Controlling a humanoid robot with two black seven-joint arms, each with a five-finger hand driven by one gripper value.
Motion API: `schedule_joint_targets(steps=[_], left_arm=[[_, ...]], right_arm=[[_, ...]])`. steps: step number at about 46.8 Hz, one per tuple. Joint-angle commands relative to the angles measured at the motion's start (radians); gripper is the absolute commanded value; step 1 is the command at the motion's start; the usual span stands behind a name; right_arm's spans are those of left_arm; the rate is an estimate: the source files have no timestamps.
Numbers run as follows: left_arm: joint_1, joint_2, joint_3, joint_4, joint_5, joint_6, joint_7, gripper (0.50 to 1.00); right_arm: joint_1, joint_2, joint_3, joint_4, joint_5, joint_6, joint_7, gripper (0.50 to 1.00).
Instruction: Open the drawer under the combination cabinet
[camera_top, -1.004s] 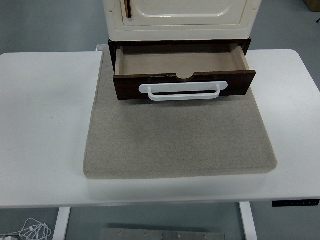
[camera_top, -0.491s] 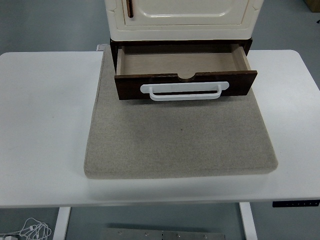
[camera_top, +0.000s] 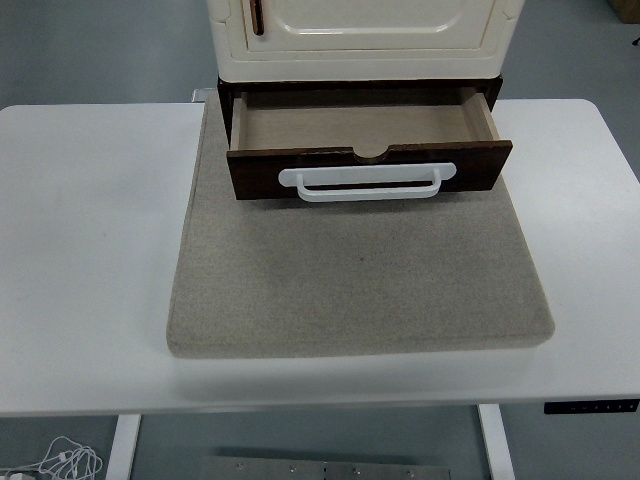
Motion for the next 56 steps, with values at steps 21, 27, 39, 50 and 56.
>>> schedule_joint_targets(steps=[21, 27, 39, 50, 56], left_arm=[[0.253, -0.23, -0.118, 0.004, -0.238, 0.163, 0.026, 1.0], [0.289, -0.273, -0.172, 0.042, -0.238, 0.163, 0.028, 1.0], [0.352, -0.35, -0.227, 0.082, -0.24, 0.128, 0.028, 1.0], [0.394, -0.397, -0.339, 0.079, -0.24, 0.08, 0.02, 1.0], [0.395, -0.411, -0.339, 0.079, -0.237, 0.073, 0.012, 1.0]], right_arm=[[0.0, 0.0, -0.002, 0.0, 0.0, 0.0, 0.0, 0.926], [-0.002, 0.0, -0.002, 0.0, 0.0, 0.0, 0.0, 0.926], [-0.003, 0.0, -0.003, 0.001, 0.0, 0.0, 0.0, 0.926], [-0.006, 0.0, -0.003, 0.0, 0.0, 0.001, 0.0, 0.926], [-0.008, 0.0, 0.0, 0.001, 0.001, 0.001, 0.0, 0.926]])
